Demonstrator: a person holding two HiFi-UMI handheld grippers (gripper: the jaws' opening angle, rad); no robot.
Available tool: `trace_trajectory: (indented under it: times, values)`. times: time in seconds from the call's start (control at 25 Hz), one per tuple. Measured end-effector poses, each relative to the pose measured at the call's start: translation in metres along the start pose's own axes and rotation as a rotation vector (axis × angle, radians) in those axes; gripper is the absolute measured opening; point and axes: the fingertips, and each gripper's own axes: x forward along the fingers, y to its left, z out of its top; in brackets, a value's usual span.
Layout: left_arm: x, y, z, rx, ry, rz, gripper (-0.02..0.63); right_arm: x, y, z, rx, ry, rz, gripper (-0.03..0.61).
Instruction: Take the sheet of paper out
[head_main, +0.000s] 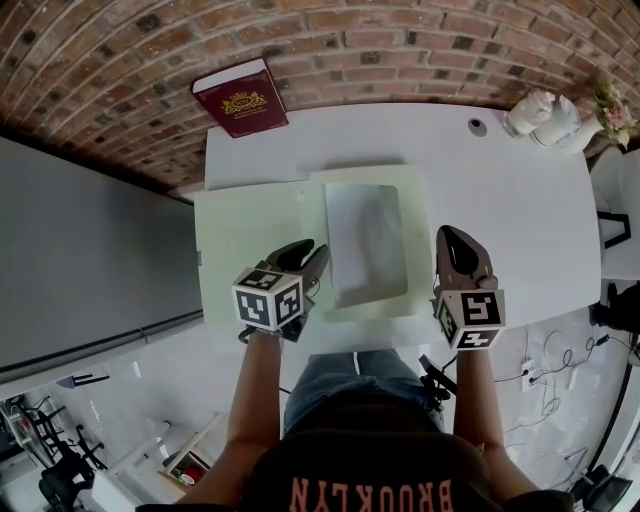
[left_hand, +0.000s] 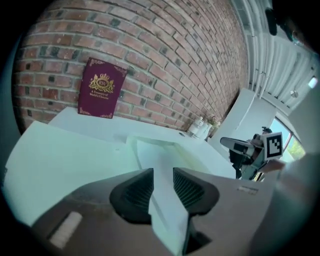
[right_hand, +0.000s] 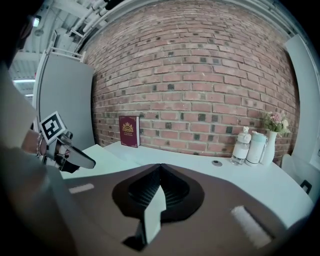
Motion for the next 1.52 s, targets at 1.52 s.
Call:
trace_trajectory:
  times: [1.52]
  values:
    - [0.069,0.004,-0.048,-0.462,0.323,-0.197,0.187,0.037,-0.027,-0.013,0.02,0.088,0.028,0.0]
